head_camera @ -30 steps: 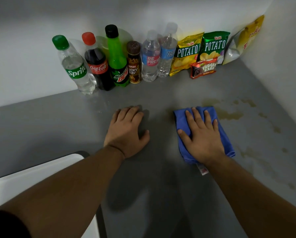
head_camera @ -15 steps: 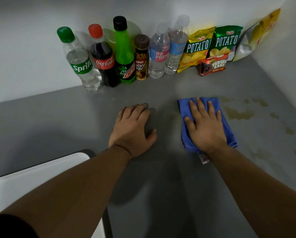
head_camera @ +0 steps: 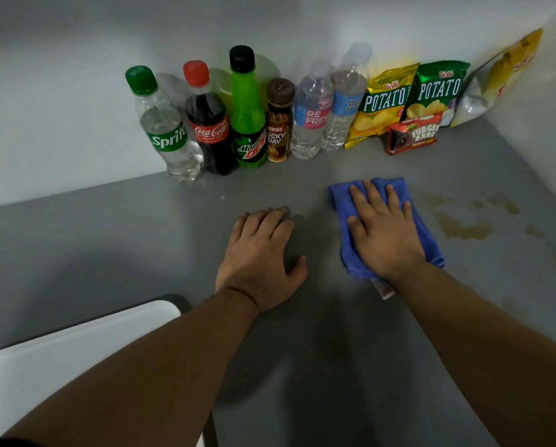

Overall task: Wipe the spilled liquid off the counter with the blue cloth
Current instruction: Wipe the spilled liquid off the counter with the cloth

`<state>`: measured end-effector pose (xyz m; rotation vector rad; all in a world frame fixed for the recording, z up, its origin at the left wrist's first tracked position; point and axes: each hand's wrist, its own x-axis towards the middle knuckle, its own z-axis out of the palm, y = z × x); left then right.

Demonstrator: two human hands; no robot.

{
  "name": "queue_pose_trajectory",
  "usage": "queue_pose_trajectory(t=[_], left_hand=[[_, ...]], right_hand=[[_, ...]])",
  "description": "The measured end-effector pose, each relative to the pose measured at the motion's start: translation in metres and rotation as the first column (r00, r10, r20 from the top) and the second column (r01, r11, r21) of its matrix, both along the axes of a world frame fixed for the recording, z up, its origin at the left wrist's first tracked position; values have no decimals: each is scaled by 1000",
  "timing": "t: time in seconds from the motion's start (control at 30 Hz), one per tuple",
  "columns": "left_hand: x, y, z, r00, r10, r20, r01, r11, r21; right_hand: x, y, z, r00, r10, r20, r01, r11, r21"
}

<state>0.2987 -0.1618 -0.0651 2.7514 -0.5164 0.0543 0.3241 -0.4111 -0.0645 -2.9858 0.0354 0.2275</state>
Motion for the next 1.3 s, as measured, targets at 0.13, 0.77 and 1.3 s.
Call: queue_pose_trajectory(t=[0.13, 0.77, 1.3], left_hand=[[0, 0, 0, 1000, 1, 0, -1, 1000, -14], [1, 0, 1, 1000, 5, -5, -5, 1000, -21], [0, 0, 3, 1000, 12, -5, -13, 999, -40]], right_hand=[[-20, -9, 3, 974, 225, 22, -226, 970, 86], [26, -22, 8, 963, 270, -17, -271, 962, -28], [26, -1, 3, 968, 250, 16, -250, 968, 33]])
